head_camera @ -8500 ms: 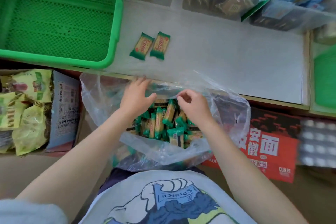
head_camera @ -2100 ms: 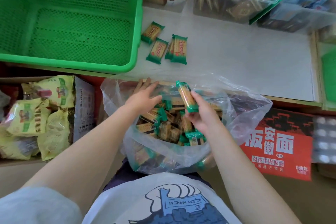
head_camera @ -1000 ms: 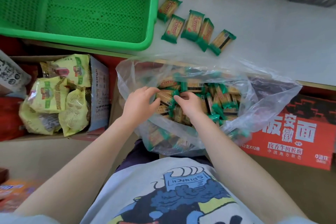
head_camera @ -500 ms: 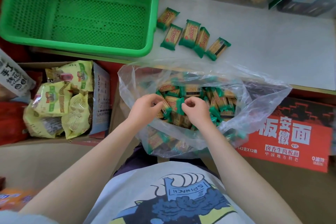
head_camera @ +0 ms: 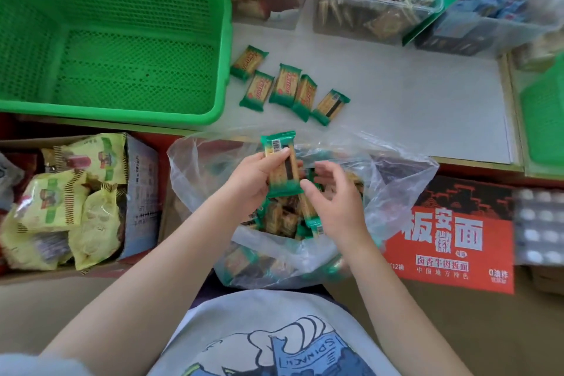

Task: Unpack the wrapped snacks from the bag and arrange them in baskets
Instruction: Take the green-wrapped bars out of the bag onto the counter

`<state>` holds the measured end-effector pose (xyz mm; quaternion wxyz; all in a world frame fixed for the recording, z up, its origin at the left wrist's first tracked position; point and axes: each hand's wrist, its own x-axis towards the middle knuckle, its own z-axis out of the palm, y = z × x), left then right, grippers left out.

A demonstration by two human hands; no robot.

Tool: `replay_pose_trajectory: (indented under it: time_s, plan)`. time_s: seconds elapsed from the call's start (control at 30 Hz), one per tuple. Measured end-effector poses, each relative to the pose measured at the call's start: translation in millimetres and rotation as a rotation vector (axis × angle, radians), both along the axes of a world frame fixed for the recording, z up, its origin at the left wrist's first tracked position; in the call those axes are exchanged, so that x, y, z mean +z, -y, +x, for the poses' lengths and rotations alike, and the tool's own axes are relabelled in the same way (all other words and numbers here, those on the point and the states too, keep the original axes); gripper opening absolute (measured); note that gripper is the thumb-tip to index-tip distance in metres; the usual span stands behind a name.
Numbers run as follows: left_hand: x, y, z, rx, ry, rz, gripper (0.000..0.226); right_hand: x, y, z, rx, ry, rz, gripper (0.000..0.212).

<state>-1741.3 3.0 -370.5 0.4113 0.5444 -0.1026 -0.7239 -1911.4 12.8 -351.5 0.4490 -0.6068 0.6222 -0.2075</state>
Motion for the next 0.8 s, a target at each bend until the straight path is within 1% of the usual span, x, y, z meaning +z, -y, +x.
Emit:
replay_pose_trajectory:
  time_s: [0.03,0.1,0.13,0.2,0.27,0.33,0.4,0.43,0.47,0.5,0.57,0.63,0.7,0.73,0.8]
  plan:
    - [0.3,5.0,-1.7,0.006,0.009,-0.006,0.028,4.3,6.9,0.7,-0.084,0.081,0.168,0.036]
    - [0.3,15.3,-5.2,-0.032,0.046,-0.047,0.027,9.1,20.2,5.6,-0.114,0.277,0.447,0.033]
    - [1.8,19.4,-7.4,-0.063,0.070,-0.071,0.027,9.9,26.8,8.9,-0.093,0.345,0.517,0.029]
    - [1.9,29.5,-10.7,-0.127,0.204,-0.089,0.036,7.9,41.2,13.4,-0.080,0.377,0.528,0.022]
    - [-1.1,38.5,-8.5,-0.197,0.470,-0.099,0.042,1.6,61.7,10.8,-0.166,0.301,0.461,0.026]
    - [-10.0,41.2,3.6,-0.317,0.830,-0.162,0.047,-4.4,89.7,3.2,-0.299,0.196,0.412,0.032]
    - [-26.6,38.3,21.6,-0.545,1.190,-0.225,0.055,-11.4,120.4,-1.0,-0.385,0.146,0.402,0.029]
    - [-37.6,35.5,29.3,-0.670,1.303,-0.223,0.059,-16.0,135.0,-0.5,-0.406,0.149,0.415,0.026]
    - [-46.0,32.6,34.9,-0.773,1.361,-0.204,0.063,-22.2,148.1,1.5,-0.420,0.165,0.438,0.023]
    - [-55.6,30.3,38.5,-0.846,1.372,-0.179,0.067,-27.9,158.6,4.9,-0.430,0.184,0.471,0.021]
    - [-67.7,27.1,42.6,-0.921,1.344,-0.157,0.073,-38.1,171.2,11.6,-0.454,0.212,0.532,0.022]
    - [-73.8,25.2,45.2,-0.953,1.326,-0.151,0.075,-45.2,174.2,15.3,-0.490,0.220,0.548,0.024]
    - [-77.4,25.6,49.3,-0.956,1.319,-0.142,0.075,-46.4,170.1,16.8,-0.517,0.232,0.520,0.025]
    - [-78.5,26.4,51.3,-0.954,1.318,-0.139,0.075,-44.5,164.6,16.5,-0.507,0.232,0.497,0.025]
    - [-79.2,28.0,54.9,-0.960,1.322,-0.152,0.075,-37.8,143.7,16.6,-0.404,0.193,0.455,0.022]
